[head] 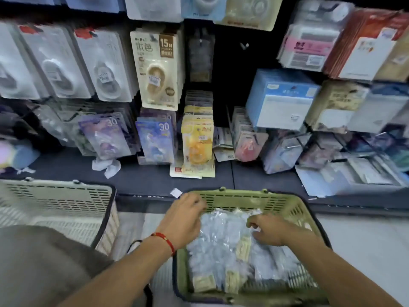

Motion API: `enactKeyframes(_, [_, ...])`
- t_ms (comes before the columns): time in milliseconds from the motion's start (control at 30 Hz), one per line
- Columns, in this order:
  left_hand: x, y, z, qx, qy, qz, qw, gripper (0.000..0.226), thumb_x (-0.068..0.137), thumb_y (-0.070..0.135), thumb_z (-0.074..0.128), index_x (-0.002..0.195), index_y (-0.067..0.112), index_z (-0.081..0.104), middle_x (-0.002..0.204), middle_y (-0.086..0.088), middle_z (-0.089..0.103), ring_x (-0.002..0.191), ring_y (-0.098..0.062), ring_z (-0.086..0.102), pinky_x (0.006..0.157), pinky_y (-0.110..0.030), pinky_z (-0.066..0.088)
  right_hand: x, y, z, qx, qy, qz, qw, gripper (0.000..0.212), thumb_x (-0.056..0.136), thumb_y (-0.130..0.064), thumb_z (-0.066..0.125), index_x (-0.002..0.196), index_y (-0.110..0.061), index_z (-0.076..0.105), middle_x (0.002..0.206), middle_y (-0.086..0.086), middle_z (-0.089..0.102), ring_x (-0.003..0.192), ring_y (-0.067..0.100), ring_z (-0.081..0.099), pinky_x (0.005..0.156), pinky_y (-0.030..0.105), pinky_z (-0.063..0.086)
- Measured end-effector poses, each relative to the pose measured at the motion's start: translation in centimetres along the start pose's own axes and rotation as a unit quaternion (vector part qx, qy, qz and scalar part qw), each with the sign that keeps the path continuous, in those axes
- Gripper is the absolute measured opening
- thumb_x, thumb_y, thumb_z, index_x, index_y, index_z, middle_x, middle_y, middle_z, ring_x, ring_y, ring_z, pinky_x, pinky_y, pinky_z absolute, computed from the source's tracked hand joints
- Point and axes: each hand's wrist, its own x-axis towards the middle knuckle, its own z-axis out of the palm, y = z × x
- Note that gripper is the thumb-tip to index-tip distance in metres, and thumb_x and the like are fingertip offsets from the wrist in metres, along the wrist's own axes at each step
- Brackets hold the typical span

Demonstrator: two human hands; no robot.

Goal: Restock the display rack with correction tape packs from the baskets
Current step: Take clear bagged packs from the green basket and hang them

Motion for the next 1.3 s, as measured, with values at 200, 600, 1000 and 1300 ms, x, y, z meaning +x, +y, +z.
enactKeyframes(200, [-4.0,1.3,7.3,-0.015,-0.187,-0.090,0.978,0.044,0.095,0.005,0.055,0.137,0.019,0.062,0.141,-0.002,0.058,0.131,-0.023,0.053,0.108,-0.031,0.043,0.2,-0.5,8.0,0.060,0.002,0.000,0.998,0.060,0.100,-0.034,0.062,0.155,-0.021,0.041,0.153,0.008,0.044,0.136,0.029,0.051,0.106,0.035,0.045])
enactKeyframes(600, [-4.1,2.4,10.5,-0.155,-0.137,-0.193,0.959,0.042,0.097,0.007,0.063,0.138,0.018,0.063,0.145,-0.003,0.057,0.134,-0.021,0.053,0.116,-0.029,0.041,3.3,-4.6,11.8,0.117,0.212,0.097,0.965,0.054,0.096,-0.019,0.068,0.146,-0.016,0.049,0.135,0.009,0.046,0.123,0.029,0.051,0.097,0.037,0.042])
enactKeyframes(1000, [-1.1,2.8,9.1,-0.639,0.080,-0.444,0.623,0.030,0.106,0.004,0.055,0.133,0.018,0.057,0.127,-0.020,0.068,0.104,-0.041,0.072,0.052,-0.038,0.059,0.8,-4.5,8.8,0.350,0.097,-0.125,0.923,0.056,0.084,-0.028,0.078,0.137,-0.036,0.062,0.146,-0.012,0.055,0.130,0.006,0.053,0.106,0.022,0.046])
enactKeyframes(1300, [-4.1,2.0,9.8,-0.632,0.062,-0.396,0.663,0.029,0.106,0.011,0.061,0.126,0.031,0.063,0.110,-0.007,0.080,0.092,-0.027,0.080,0.069,-0.041,0.064,5.5,0.8,11.5,0.097,0.103,0.090,0.986,0.092,0.098,-0.051,0.066,0.167,-0.035,0.007,0.177,-0.004,-0.001,0.163,0.023,-0.004,0.128,0.055,0.003])
